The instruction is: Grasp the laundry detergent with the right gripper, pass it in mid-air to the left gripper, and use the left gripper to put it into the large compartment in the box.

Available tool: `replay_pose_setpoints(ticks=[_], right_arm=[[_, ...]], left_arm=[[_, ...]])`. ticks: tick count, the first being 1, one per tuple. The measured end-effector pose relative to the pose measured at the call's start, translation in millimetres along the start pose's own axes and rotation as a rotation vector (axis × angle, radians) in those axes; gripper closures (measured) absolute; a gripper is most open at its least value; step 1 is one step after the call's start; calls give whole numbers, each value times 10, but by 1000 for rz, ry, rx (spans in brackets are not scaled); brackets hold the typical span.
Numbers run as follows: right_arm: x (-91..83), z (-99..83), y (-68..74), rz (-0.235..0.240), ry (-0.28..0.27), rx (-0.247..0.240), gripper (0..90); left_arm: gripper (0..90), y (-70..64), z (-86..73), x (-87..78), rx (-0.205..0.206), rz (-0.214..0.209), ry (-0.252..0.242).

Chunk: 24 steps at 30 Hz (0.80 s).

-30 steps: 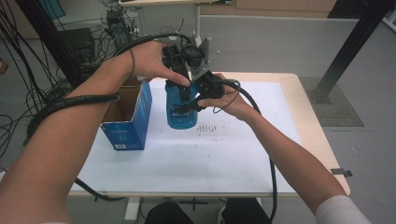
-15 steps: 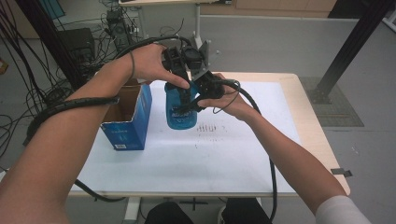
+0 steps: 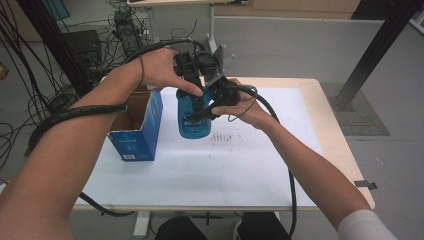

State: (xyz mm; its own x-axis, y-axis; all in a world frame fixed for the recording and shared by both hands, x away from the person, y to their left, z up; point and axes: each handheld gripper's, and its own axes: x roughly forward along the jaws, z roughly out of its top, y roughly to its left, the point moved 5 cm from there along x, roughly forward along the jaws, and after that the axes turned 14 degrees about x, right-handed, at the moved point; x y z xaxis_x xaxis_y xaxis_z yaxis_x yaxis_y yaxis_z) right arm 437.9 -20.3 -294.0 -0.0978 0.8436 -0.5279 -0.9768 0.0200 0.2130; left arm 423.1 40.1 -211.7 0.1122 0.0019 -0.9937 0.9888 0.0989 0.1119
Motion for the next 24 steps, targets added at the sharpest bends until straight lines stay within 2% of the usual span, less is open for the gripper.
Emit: replay_pose_setpoints(ticks=[7, 9, 24], right_arm=[[-5, 2, -4, -2, -4, -12, 436], [-12, 1, 10, -1, -1, 1, 436], [-6, 4, 21, 0, 3, -6, 436]], left_arm=[[58, -9, -2, -8, 3, -4, 1], [58, -19, 0, 1, -3, -6, -6], [59, -27, -21, 4, 7, -6, 0]])
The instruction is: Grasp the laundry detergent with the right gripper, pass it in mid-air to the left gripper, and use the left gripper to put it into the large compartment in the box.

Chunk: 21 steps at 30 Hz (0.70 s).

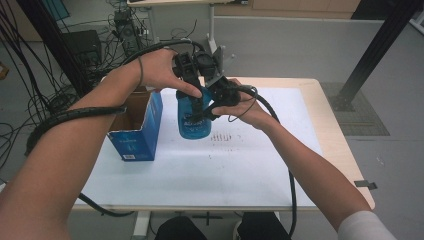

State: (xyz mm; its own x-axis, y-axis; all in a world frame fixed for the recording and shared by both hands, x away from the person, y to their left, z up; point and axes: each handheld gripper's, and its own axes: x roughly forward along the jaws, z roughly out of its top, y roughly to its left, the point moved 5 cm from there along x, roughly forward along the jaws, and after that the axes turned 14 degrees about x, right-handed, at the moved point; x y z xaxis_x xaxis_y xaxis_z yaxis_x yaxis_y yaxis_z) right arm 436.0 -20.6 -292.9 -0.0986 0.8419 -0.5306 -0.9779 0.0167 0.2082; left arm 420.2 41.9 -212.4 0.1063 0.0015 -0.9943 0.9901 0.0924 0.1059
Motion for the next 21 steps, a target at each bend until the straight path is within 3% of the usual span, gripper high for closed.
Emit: replay_pose_setpoints(ticks=[8, 9, 11, 21], right_arm=[[-9, -9, 3, -1, 6, 8, 436], [-3, -2, -19, 0, -6, -20, 436], [-13, -2, -4, 1, -2, -1, 436], [-16, -1, -1, 0, -6, -8, 436]], left_arm=[[59, 1, 13, 1, -5, 4, 0], [59, 2, 15, 0, -6, 6, -1], [60, 3, 18, -1, -7, 7, -5], [60, 12, 14, -8, -1, 13, 2]])
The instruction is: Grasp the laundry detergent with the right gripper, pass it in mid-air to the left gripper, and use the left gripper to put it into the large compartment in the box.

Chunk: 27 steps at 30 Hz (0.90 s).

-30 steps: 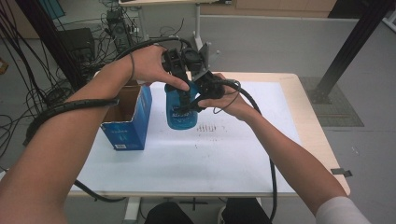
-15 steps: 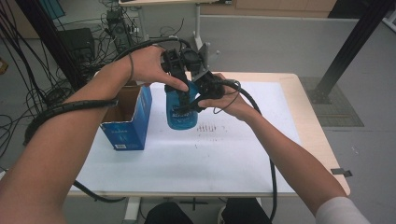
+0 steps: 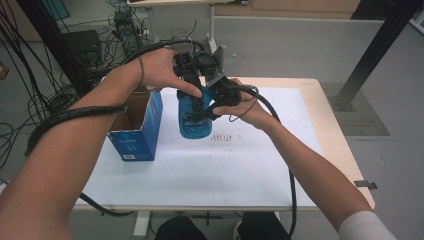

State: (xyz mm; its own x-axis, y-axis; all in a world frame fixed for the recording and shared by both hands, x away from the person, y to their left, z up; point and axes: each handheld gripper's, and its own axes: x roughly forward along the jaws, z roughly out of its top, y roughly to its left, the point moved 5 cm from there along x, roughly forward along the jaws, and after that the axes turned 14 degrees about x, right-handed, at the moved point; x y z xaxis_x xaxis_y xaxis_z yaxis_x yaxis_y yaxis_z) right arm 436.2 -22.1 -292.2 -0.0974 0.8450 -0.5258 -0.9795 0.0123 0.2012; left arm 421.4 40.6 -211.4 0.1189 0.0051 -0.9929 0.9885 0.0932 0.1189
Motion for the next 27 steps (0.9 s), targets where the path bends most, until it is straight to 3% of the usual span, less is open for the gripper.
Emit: replay_pose_setpoints(ticks=[18, 22, 24, 25, 27], right_arm=[[12, 7, -2, 1, 2, -9, 436], [7, 5, 15, -2, 6, 18, 436], [5, 4, 8, -1, 4, 14, 436], [13, 8, -20, 2, -7, -18, 436], [14, 9, -33, 2, -10, -31, 436]], left_arm=[[60, 8, -15, 3, 1, 0, -1], [61, 7, -19, 4, -6, 0, -6], [60, 5, -17, 6, -9, 2, -9], [61, 4, -15, 6, -10, 2, -11], [61, 4, -14, 4, -11, 3, -11]])
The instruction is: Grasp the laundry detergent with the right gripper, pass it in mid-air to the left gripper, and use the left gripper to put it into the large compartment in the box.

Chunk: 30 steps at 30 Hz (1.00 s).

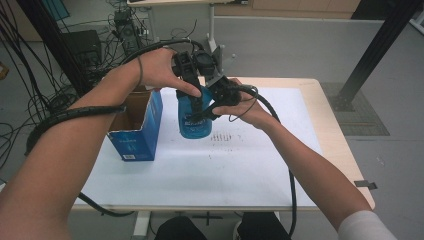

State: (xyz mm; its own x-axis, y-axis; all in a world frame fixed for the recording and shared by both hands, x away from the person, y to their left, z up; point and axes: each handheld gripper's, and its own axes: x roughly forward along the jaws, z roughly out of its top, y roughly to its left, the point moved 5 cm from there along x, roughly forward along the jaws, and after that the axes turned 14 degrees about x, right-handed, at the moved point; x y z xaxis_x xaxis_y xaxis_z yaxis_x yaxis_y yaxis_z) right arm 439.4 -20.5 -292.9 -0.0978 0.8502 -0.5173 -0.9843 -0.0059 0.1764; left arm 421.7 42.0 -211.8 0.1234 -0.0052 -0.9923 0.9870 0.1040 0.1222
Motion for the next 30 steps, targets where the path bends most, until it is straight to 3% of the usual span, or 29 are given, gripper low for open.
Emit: replay_pose_setpoints(ticks=[3, 4, 5, 7, 30], right_arm=[[-8, -5, 8, -4, 4, 15, 436], [-8, -5, 8, -4, 4, 15, 436], [-10, -8, 18, -3, 10, 24, 436], [-11, -12, 27, -4, 16, 31, 436], [11, -15, 41, -2, 28, 42, 436]], left_arm=[[61, 3, 2, -10, 12, -3, 9], [61, -14, 16, 4, -16, 2, -13], [60, 3, 7, -12, 16, -2, 12], [60, -2, 15, -8, 7, 1, 1], [64, -10, -10, -13, 8, 2, 1]])
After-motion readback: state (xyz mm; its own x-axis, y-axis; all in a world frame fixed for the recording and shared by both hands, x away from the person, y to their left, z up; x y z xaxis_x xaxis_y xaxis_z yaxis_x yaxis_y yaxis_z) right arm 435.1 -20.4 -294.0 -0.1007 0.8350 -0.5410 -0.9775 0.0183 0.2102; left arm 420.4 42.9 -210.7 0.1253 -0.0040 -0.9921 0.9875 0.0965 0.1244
